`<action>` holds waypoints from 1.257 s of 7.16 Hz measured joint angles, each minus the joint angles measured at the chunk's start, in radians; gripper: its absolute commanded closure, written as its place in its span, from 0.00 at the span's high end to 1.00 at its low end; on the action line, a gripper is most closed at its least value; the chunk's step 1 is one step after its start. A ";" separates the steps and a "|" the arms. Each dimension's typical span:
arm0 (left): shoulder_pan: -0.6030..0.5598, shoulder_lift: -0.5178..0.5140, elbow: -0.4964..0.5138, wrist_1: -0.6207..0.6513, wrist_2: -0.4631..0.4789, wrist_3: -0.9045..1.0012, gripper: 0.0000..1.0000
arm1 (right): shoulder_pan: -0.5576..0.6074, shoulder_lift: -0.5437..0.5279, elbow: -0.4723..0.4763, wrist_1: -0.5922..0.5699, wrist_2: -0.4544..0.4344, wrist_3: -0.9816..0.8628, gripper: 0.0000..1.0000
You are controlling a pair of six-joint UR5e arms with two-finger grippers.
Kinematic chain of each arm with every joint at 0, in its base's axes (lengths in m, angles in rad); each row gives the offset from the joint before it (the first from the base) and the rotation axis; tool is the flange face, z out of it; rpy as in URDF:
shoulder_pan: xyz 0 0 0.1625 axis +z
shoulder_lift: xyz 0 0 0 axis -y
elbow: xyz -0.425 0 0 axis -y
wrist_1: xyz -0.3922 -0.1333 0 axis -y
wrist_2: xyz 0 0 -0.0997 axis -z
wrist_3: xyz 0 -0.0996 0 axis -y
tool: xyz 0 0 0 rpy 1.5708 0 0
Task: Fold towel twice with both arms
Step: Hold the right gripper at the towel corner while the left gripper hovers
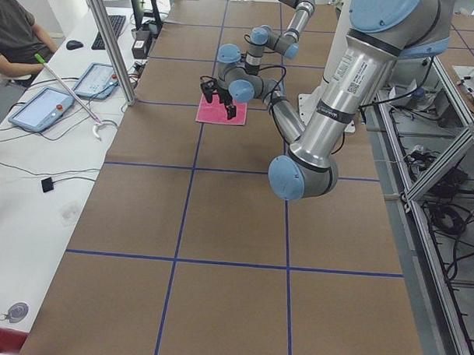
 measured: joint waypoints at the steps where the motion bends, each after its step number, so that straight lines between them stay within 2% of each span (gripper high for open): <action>1: 0.000 0.000 -0.001 0.000 0.000 0.000 1.00 | -0.001 0.000 0.000 0.001 -0.001 0.001 0.01; 9: 0.001 -0.003 -0.003 0.000 0.000 -0.017 1.00 | -0.002 -0.006 0.023 -0.008 0.005 -0.005 0.00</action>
